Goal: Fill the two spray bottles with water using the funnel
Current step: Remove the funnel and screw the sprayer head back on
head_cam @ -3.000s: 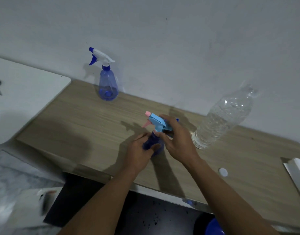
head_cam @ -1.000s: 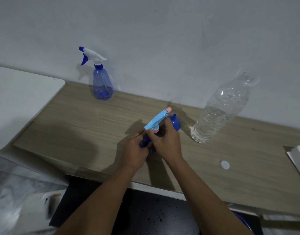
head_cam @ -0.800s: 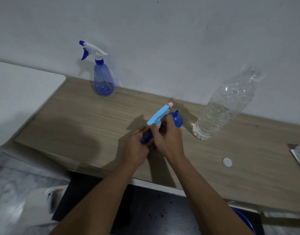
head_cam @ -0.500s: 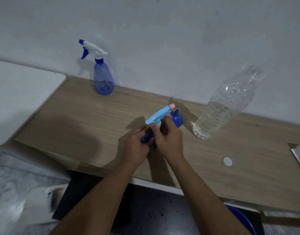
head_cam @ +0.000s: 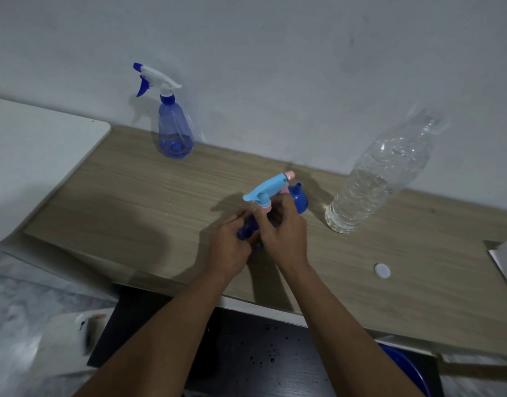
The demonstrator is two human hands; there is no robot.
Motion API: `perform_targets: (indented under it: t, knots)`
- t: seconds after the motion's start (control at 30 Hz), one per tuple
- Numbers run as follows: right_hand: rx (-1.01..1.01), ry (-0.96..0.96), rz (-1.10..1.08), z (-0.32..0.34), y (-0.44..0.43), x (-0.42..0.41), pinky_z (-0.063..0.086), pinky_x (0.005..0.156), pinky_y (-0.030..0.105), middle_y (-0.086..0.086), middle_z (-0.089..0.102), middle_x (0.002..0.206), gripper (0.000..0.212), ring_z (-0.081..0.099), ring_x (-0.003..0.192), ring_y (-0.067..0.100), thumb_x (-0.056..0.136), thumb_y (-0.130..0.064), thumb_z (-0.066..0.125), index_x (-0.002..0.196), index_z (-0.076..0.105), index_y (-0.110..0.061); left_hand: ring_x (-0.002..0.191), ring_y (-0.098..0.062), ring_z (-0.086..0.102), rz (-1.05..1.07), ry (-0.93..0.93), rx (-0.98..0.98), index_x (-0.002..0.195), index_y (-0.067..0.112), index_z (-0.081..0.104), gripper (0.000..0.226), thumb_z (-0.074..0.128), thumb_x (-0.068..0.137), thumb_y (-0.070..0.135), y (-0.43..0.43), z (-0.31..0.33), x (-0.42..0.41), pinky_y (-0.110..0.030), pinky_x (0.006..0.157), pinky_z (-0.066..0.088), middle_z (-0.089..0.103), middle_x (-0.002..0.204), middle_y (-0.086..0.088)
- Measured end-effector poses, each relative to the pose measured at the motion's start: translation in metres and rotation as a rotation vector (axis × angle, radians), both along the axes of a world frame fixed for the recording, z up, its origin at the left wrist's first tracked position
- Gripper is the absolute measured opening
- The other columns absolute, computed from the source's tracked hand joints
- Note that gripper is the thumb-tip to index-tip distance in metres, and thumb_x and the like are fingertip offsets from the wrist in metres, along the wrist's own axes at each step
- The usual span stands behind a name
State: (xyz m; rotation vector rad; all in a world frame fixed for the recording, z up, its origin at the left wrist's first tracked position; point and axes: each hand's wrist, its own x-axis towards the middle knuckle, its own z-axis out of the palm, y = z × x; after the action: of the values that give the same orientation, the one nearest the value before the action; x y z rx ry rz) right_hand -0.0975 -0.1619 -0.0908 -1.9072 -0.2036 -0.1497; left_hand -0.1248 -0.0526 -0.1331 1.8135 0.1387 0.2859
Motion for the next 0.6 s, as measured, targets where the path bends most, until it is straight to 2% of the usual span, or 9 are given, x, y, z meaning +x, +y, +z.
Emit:
perform_targets:
  t: [0.07, 0.17, 0.23, 0.3, 0.4, 0.5, 0.6]
  knots:
    - [0.008, 0.015, -0.04, -0.0012, 0.002, -0.0009, 0.056, 0.068, 0.024, -0.006, 0.072, 0.083, 0.025, 0.07, 0.077, 0.006, 0.088, -0.027, 0.076, 0.096, 0.056, -0.015, 0.096, 0.01, 0.065, 0.01, 0.019, -0.022, 0.121, 0.014, 0.071, 0.046, 0.074, 0.08, -0.006, -0.0004, 0.0004, -0.0006, -0.004, 0.075, 0.047, 0.071, 0.11, 0.013]
    - [0.017, 0.031, -0.087, -0.0013, 0.0038, -0.0003, 0.054, 0.065, 0.021, -0.009, 0.07, 0.079, 0.028, 0.069, 0.075, 0.003, 0.085, -0.023, 0.079, 0.094, 0.054, -0.015, 0.101, 0.005, 0.066, 0.003, 0.025, -0.029, 0.124, 0.016, 0.07, 0.047, 0.072, 0.081, -0.005, 0.0009, -0.0005, -0.0006, -0.009, 0.079, 0.051, 0.071, 0.114, 0.012]
    - [-0.016, 0.027, -0.078, -0.002, 0.0043, 0.0009, 0.053, 0.064, 0.02, -0.011, 0.069, 0.078, 0.025, 0.068, 0.074, 0.003, 0.085, -0.023, 0.077, 0.095, 0.055, -0.018, 0.103, 0.003, 0.066, -0.007, 0.03, -0.042, 0.125, 0.015, 0.069, 0.049, 0.071, 0.081, -0.007, 0.0014, -0.0008, -0.0006, -0.013, 0.081, 0.053, 0.071, 0.117, 0.01]
    - [-0.057, 0.011, -0.057, -0.0047, 0.0052, 0.0016, 0.052, 0.063, 0.026, -0.01, 0.066, 0.074, 0.018, 0.066, 0.07, 0.007, 0.086, -0.023, 0.074, 0.091, 0.057, -0.025, 0.1, 0.009, 0.065, 0.006, 0.022, -0.017, 0.123, 0.011, 0.07, 0.049, 0.071, 0.079, -0.011, 0.0014, -0.0008, -0.0002, -0.007, 0.079, 0.049, 0.07, 0.117, 0.007]
    - [-0.093, -0.022, -0.048, -0.0066, 0.0057, 0.0007, 0.048, 0.059, 0.031, -0.009, 0.058, 0.066, 0.02, 0.059, 0.061, 0.011, 0.088, -0.022, 0.072, 0.08, 0.054, -0.025, 0.097, 0.013, 0.063, -0.003, 0.011, 0.02, 0.119, 0.007, 0.071, 0.046, 0.07, 0.077, -0.012, 0.0021, -0.0002, -0.0004, -0.003, 0.076, 0.046, 0.069, 0.117, 0.004]
    - [-0.107, -0.042, -0.014, -0.0048, 0.0017, 0.0001, 0.046, 0.056, 0.024, -0.008, 0.058, 0.065, 0.019, 0.057, 0.06, 0.011, 0.092, -0.024, 0.069, 0.081, 0.054, -0.025, 0.1, 0.004, 0.066, -0.007, 0.033, 0.007, 0.122, 0.011, 0.07, 0.048, 0.07, 0.079, -0.011, 0.0031, -0.0016, -0.0003, -0.004, 0.077, 0.047, 0.07, 0.114, 0.007]
    - [-0.109, -0.039, 0.002, -0.0032, 0.0006, 0.0009, 0.048, 0.057, 0.031, -0.004, 0.062, 0.068, 0.014, 0.06, 0.061, 0.012, 0.095, -0.024, 0.064, 0.087, 0.054, -0.019, 0.104, 0.0, 0.066, -0.021, 0.022, 0.01, 0.125, 0.02, 0.069, 0.052, 0.071, 0.08, -0.006, 0.0033, -0.0009, -0.0006, -0.012, 0.085, 0.051, 0.071, 0.113, 0.012]
